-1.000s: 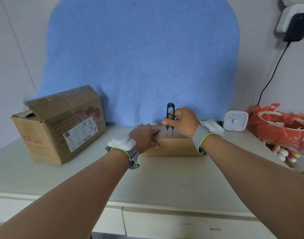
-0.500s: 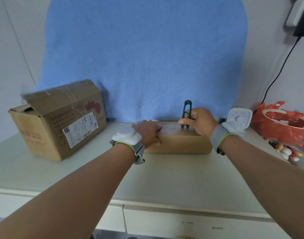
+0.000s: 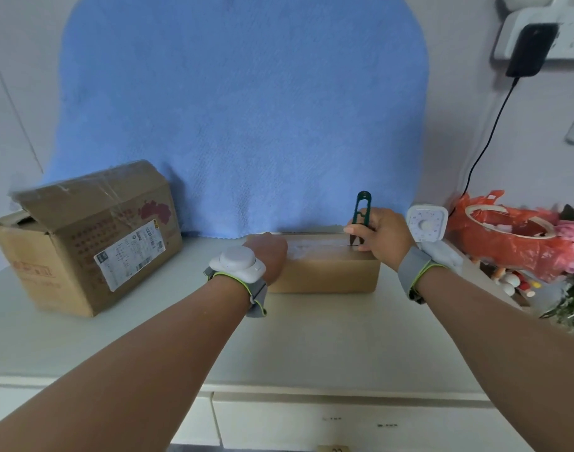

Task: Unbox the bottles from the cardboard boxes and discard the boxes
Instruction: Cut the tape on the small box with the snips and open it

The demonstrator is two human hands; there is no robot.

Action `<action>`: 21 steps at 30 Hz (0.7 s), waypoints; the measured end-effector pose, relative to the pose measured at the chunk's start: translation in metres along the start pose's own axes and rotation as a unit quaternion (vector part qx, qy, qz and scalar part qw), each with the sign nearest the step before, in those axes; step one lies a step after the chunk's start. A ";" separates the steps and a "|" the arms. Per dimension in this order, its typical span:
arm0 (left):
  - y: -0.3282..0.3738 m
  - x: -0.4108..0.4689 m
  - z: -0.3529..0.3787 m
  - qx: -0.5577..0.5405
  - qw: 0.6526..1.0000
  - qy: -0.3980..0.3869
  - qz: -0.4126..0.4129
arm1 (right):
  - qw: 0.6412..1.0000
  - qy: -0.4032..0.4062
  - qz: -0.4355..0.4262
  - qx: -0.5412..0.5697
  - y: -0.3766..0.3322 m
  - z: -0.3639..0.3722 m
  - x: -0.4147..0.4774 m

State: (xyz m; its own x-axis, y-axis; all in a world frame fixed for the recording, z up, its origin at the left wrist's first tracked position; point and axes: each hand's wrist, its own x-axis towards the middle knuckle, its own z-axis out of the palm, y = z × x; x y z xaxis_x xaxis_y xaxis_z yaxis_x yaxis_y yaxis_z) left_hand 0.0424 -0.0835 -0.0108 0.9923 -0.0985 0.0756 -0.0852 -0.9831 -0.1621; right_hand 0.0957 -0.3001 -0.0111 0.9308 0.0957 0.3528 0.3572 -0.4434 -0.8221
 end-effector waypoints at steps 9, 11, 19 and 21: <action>0.001 0.000 -0.001 0.002 1.000 0.001 -0.009 | 0.970 0.086 0.004 -0.226 0.023 -0.038 -0.002; 0.000 0.000 -0.002 -0.001 1.000 0.002 -0.011 | 0.948 0.093 -0.012 -0.302 0.037 -0.054 -0.011; -0.001 0.001 0.000 0.006 1.000 0.008 -0.003 | 0.878 -0.046 0.090 -0.468 0.068 -0.075 -0.032; -0.001 0.001 0.002 0.020 1.000 0.016 -0.003 | 0.872 -0.107 0.142 -0.457 0.068 -0.079 -0.038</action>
State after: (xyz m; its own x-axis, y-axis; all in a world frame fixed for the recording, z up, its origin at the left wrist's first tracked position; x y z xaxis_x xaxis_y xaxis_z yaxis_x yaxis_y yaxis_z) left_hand 0.0436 -0.0823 -0.0126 0.9892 -0.0989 0.1081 -0.0758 -0.9769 -0.1999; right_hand 0.0789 -0.4040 -0.0453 0.9997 -0.0120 0.0213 -0.0091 -0.9916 -0.1292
